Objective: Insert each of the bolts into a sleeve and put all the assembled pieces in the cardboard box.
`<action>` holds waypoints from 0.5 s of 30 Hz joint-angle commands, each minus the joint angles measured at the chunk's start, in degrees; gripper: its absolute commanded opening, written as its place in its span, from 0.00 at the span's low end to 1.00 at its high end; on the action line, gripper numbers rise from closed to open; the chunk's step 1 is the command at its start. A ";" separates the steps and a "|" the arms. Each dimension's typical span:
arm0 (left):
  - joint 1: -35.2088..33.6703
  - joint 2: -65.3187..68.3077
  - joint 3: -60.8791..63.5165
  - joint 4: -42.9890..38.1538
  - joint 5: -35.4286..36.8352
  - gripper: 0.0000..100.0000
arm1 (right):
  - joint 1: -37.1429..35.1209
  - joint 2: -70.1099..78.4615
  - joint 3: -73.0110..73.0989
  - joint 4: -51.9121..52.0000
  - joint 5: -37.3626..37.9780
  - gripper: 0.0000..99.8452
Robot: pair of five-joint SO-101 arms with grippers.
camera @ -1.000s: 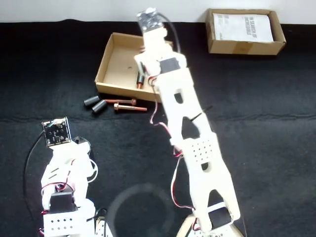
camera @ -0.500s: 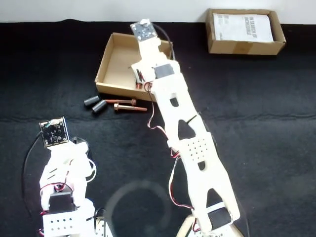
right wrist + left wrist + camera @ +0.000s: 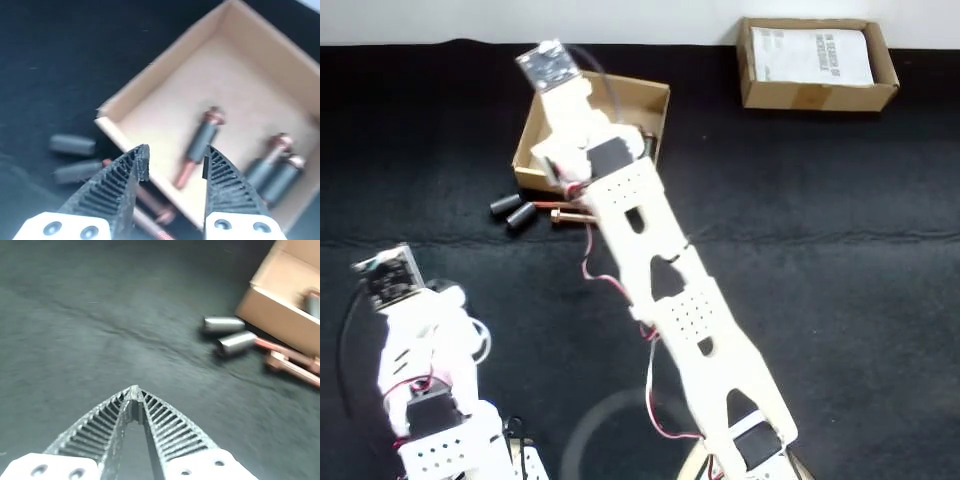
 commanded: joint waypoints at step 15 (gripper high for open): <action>-15.60 -0.40 1.19 2.46 -0.26 0.01 | -4.62 -0.57 -2.33 0.40 -35.96 0.16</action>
